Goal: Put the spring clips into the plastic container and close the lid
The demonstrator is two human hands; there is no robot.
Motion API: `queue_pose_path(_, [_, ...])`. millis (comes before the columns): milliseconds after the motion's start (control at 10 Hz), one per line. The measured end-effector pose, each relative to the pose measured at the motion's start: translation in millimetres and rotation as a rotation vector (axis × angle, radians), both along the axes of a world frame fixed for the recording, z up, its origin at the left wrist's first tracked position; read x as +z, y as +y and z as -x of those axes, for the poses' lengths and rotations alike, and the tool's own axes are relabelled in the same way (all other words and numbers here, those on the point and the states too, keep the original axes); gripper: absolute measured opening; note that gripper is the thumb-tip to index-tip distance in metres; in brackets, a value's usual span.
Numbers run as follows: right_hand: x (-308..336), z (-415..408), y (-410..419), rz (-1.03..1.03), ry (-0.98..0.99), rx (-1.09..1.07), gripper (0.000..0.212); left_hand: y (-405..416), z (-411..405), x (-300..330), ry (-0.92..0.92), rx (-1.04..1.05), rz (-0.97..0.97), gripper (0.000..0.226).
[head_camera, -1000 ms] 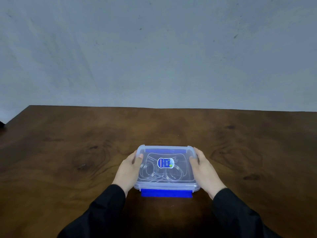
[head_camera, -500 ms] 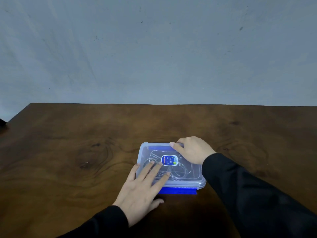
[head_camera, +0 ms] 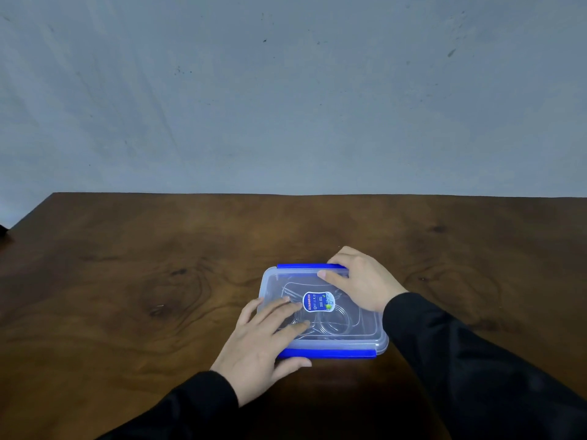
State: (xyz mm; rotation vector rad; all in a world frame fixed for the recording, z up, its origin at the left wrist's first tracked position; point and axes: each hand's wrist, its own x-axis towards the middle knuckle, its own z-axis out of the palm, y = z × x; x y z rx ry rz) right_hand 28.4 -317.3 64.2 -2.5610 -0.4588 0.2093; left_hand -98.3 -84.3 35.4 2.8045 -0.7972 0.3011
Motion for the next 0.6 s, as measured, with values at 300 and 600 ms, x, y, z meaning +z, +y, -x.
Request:
queue_pose_path(300, [2, 0, 2, 0.018, -0.060, 0.009, 0.039, -5, 0, -13, 0.039, 0.048, 0.341, 0.048])
queue_pose_path(600, [64, 31, -47, -0.673, -0.319, -0.487, 0.039, 64, 38, -20, 0.128, 0.341, 0.631, 0.033])
